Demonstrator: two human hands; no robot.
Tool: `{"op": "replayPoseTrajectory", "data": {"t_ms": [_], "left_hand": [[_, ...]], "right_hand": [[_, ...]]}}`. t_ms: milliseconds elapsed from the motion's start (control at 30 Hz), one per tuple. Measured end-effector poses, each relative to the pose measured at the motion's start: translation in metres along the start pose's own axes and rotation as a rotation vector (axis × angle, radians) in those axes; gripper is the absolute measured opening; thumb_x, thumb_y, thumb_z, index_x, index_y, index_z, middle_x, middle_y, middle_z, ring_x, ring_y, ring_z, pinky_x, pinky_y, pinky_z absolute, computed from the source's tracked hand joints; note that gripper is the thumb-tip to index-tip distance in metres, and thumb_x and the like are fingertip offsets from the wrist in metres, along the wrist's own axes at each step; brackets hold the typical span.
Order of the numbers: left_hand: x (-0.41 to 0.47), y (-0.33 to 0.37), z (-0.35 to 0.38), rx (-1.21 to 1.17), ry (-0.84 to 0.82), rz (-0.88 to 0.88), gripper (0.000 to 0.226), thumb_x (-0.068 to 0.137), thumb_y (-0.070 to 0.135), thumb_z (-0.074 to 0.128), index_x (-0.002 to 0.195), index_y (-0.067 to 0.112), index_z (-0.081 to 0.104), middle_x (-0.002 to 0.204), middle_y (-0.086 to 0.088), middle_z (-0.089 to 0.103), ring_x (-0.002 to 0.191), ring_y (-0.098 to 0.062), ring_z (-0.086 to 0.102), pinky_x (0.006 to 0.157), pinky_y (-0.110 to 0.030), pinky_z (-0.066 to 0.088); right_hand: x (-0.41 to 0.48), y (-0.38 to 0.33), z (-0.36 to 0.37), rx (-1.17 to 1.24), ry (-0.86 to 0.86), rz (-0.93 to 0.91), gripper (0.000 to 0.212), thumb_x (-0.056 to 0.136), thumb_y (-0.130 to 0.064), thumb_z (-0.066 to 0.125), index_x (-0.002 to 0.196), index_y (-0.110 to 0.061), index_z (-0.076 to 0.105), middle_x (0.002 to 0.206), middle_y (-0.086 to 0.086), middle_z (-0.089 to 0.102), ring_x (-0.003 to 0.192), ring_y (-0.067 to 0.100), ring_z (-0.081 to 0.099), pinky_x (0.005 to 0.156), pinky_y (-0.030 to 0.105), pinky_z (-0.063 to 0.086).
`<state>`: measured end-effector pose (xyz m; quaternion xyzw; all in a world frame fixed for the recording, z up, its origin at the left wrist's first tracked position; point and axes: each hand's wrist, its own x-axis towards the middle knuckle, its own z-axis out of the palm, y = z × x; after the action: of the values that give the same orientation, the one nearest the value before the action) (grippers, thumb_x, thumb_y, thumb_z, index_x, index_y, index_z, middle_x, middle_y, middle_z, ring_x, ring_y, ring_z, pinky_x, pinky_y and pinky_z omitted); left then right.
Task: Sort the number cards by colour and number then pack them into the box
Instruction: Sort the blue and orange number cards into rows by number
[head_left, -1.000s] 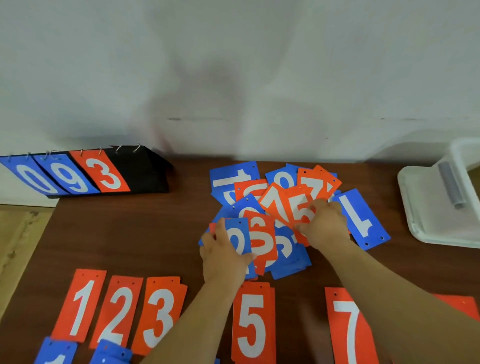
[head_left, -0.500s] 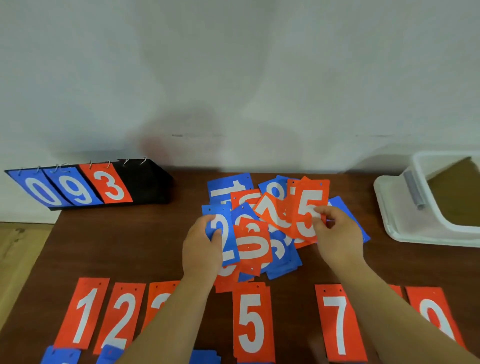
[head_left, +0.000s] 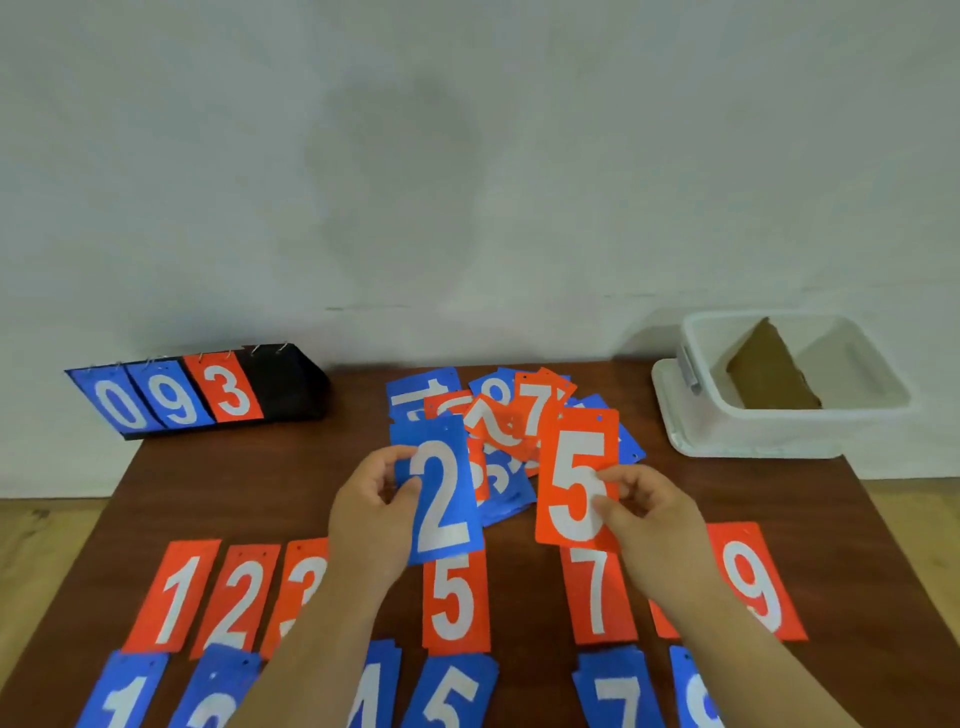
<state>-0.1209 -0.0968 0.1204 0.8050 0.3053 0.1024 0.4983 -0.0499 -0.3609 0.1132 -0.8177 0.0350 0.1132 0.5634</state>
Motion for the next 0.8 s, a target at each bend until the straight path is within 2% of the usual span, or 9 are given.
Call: {"op": "replayPoseTrajectory", "data": {"t_ms": [100,167,233,300,433,567,633,700,800], "left_hand": [[-0.047,-0.014,-0.001,-0.027,0.021,-0.063,0.025,0.098,0.016,0.065,0.113,0.035,0.063,0.107,0.015,0.066,0.091,-0.009,0.067,0.057,-0.017,0.053],[-0.073,-0.028,-0.002,0.006,0.039,-0.102,0.025,0.098,0.014,0.063,0.112,0.035,0.063,0.107,0.007,0.067,0.087,-0.009,0.065,0.055,-0.014,0.049],[-0.094,-0.040,-0.005,0.009,0.042,-0.157,0.025,0.099,0.014,0.063,0.111,0.036,0.062,0.108,0.007,0.066,0.088,-0.009,0.065,0.054,-0.013,0.048],[-0.111,-0.048,-0.013,0.017,0.052,-0.183,0.024,0.100,0.014,0.062,0.110,0.035,0.062,0.103,0.006,0.065,0.080,-0.009,0.063,0.049,-0.012,0.046],[-0.131,-0.065,-0.034,0.027,0.103,-0.186,0.023,0.100,0.015,0.061,0.114,0.034,0.062,0.081,0.009,0.054,0.058,-0.007,0.051,0.042,-0.013,0.039],[-0.137,-0.085,-0.052,0.030,0.116,-0.193,0.024,0.100,0.016,0.062,0.113,0.036,0.062,0.076,0.011,0.053,0.055,-0.004,0.054,0.043,-0.013,0.037],[-0.136,-0.097,-0.064,0.029,0.120,-0.208,0.025,0.099,0.017,0.063,0.110,0.039,0.061,0.079,0.009,0.059,0.060,-0.005,0.055,0.045,-0.017,0.039],[-0.133,-0.111,-0.080,0.028,0.115,-0.223,0.026,0.098,0.017,0.064,0.109,0.040,0.062,0.091,0.010,0.067,0.073,-0.007,0.060,0.053,-0.020,0.047],[-0.130,-0.132,-0.106,0.026,0.096,-0.259,0.028,0.098,0.015,0.064,0.107,0.042,0.061,0.108,0.017,0.065,0.093,-0.005,0.063,0.065,-0.015,0.047]], "right_hand": [[-0.023,0.010,-0.014,-0.054,-0.076,-0.016,0.023,0.092,-0.018,0.072,0.103,-0.038,0.066,0.094,-0.011,0.069,0.084,0.007,0.069,0.066,0.020,0.056],[-0.034,0.017,-0.017,-0.091,-0.118,-0.028,0.024,0.092,-0.019,0.072,0.104,-0.039,0.064,0.095,-0.012,0.067,0.082,0.008,0.068,0.064,0.022,0.056],[-0.042,0.025,-0.015,-0.118,-0.149,-0.017,0.025,0.092,-0.020,0.072,0.104,-0.040,0.063,0.096,-0.010,0.067,0.079,0.013,0.069,0.066,0.032,0.060],[-0.050,0.033,-0.009,-0.143,-0.198,-0.014,0.025,0.092,-0.021,0.072,0.103,-0.041,0.063,0.096,-0.007,0.067,0.081,0.016,0.070,0.067,0.036,0.062],[-0.060,0.038,0.012,-0.198,-0.307,-0.020,0.022,0.093,-0.024,0.071,0.105,-0.040,0.061,0.097,-0.005,0.063,0.088,0.011,0.066,0.068,0.029,0.059],[-0.059,0.044,0.040,-0.230,-0.365,0.009,0.021,0.093,-0.025,0.072,0.103,-0.040,0.061,0.102,-0.007,0.064,0.092,0.013,0.067,0.075,0.035,0.062],[-0.057,0.048,0.059,-0.254,-0.370,0.018,0.020,0.094,-0.025,0.072,0.103,-0.039,0.062,0.101,-0.008,0.064,0.091,0.013,0.067,0.075,0.036,0.062],[-0.054,0.053,0.079,-0.301,-0.363,0.025,0.018,0.093,-0.023,0.072,0.101,-0.036,0.063,0.096,-0.005,0.064,0.086,0.014,0.066,0.072,0.035,0.061],[-0.047,0.062,0.114,-0.357,-0.376,0.077,0.018,0.092,-0.022,0.073,0.096,-0.036,0.063,0.100,-0.004,0.066,0.091,0.016,0.065,0.078,0.041,0.061]]}}
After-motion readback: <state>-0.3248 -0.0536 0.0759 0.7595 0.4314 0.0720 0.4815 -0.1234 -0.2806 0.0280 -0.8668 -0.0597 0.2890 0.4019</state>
